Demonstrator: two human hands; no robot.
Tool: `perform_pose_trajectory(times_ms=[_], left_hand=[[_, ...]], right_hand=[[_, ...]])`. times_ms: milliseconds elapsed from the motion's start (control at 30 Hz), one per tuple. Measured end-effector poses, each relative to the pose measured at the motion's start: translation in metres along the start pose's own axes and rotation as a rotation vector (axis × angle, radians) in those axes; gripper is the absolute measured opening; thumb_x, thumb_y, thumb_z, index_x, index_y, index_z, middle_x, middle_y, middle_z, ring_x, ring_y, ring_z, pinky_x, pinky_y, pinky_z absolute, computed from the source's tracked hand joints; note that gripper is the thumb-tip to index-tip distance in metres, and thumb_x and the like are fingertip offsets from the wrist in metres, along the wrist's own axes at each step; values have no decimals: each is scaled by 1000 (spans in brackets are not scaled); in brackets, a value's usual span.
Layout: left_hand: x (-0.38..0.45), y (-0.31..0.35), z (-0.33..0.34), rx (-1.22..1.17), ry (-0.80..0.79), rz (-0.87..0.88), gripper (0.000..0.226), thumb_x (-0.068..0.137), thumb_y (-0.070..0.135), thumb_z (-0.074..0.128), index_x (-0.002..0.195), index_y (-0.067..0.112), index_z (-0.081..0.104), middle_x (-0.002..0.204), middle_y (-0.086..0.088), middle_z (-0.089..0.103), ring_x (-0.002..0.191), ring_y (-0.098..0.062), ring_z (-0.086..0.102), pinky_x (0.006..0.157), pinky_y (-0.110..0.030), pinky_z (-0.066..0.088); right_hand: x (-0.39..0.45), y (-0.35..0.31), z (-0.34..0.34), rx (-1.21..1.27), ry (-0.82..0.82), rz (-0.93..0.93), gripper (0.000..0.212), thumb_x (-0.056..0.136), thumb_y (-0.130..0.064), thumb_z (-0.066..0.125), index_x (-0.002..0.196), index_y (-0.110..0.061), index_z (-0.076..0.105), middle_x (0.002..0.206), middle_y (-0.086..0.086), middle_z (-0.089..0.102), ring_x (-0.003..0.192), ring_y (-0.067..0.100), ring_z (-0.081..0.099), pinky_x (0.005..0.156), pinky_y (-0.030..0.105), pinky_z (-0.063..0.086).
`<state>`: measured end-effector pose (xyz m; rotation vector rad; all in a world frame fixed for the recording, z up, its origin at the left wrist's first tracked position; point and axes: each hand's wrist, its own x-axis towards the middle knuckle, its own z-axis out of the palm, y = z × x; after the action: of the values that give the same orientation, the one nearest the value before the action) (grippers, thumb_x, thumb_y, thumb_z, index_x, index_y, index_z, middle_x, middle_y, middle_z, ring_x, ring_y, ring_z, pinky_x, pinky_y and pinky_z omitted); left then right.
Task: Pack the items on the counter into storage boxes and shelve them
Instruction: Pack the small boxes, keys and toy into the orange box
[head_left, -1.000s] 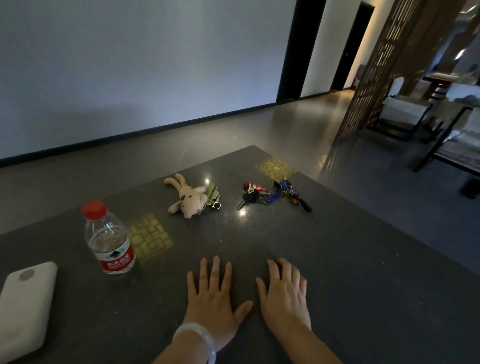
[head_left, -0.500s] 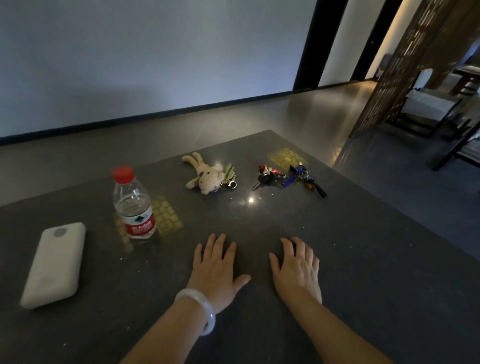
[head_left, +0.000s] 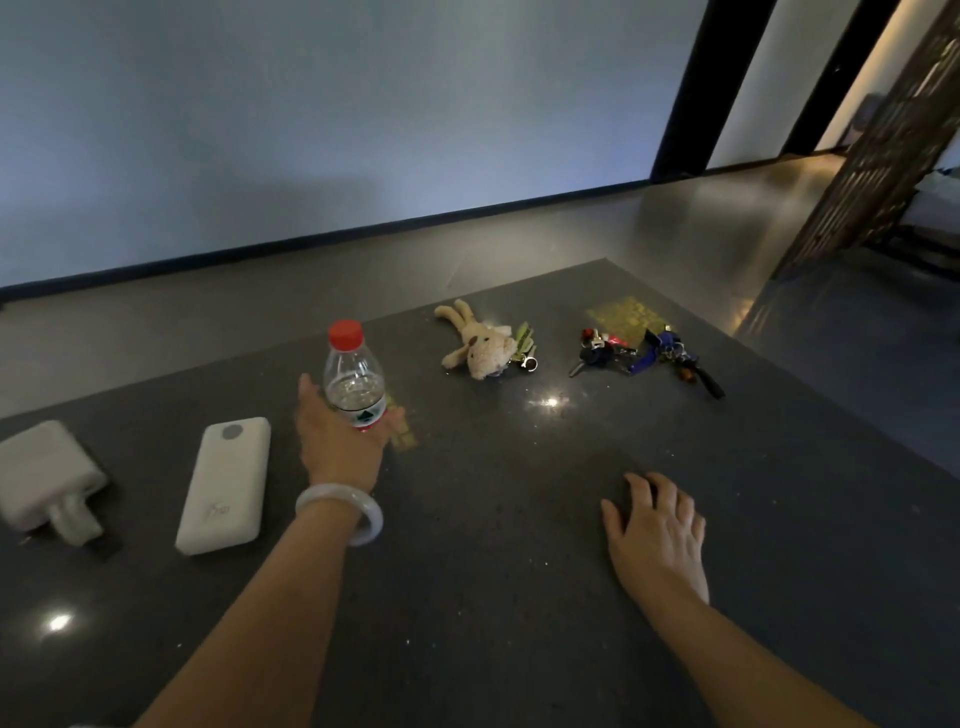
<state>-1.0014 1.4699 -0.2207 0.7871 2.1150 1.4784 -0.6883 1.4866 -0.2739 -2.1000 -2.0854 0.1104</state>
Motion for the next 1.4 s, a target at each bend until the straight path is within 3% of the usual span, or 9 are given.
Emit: perform_pose_trajectory(times_ms=[233,400,500,667,767,833,1133,1300,1400], left_hand=[[-10,6,2,32,-83,80,60,77,28,79,123,31,40,121,1,56,111,-21,56,96,-44,46],[-81,9,-3,-51,-298,195,50,77,21,79,111,36,46,98,19,58,82,13,57,64,-7,41],[-129,5,-6,-71,-428,249,51,76,15,81,111,35,49,99,13,63,84,11,60,65,-3,43],[-198,6,-3,-49,-642,241,48,72,19,82,106,35,52,100,9,66,83,3,63,71,-16,50],[-236,22,5,-100,-738,196,51,70,19,84,104,36,51,98,10,67,85,1,65,71,-15,49],[-263,38,12,-135,-798,222,51,69,19,85,104,34,50,98,8,66,88,-2,65,72,-15,49],[-408,109,21,-319,-1327,410,56,69,39,84,114,36,50,101,25,66,93,7,63,74,-7,45],[-487,133,1,-333,-1742,497,63,69,62,73,122,46,43,116,25,62,108,5,59,88,-17,50],[-528,146,-17,-350,-1805,579,81,69,64,69,138,40,35,123,18,59,112,-2,60,93,-26,52]], right_hand=[[3,3,6,22,19,-7,55,96,-53,34,143,-25,34,147,2,28,134,24,26,113,44,22],[1,7,-3,126,-49,-10,56,95,-51,42,144,-26,34,149,1,26,135,24,25,114,44,23],[-16,13,-19,207,-155,-18,58,94,-46,50,145,-23,35,152,2,23,138,23,23,114,39,22],[-81,23,-65,452,-245,-73,61,87,-29,68,141,-20,42,143,1,37,132,17,32,109,25,29],[-124,38,-109,571,-381,-180,76,77,-24,79,141,-25,37,137,-8,41,124,3,41,95,1,30],[-153,50,-140,632,-434,-207,80,71,-27,82,136,-36,35,133,-20,44,119,-8,45,92,0,34],[-287,132,-238,680,61,176,57,59,-33,81,102,-53,50,97,-28,64,83,-6,64,66,12,48],[-393,178,-284,562,222,351,52,56,-59,74,102,-49,53,96,-26,64,81,-3,65,68,19,53],[-463,202,-311,437,253,437,56,59,-53,78,107,-50,49,100,-31,61,85,-7,61,68,18,51]])
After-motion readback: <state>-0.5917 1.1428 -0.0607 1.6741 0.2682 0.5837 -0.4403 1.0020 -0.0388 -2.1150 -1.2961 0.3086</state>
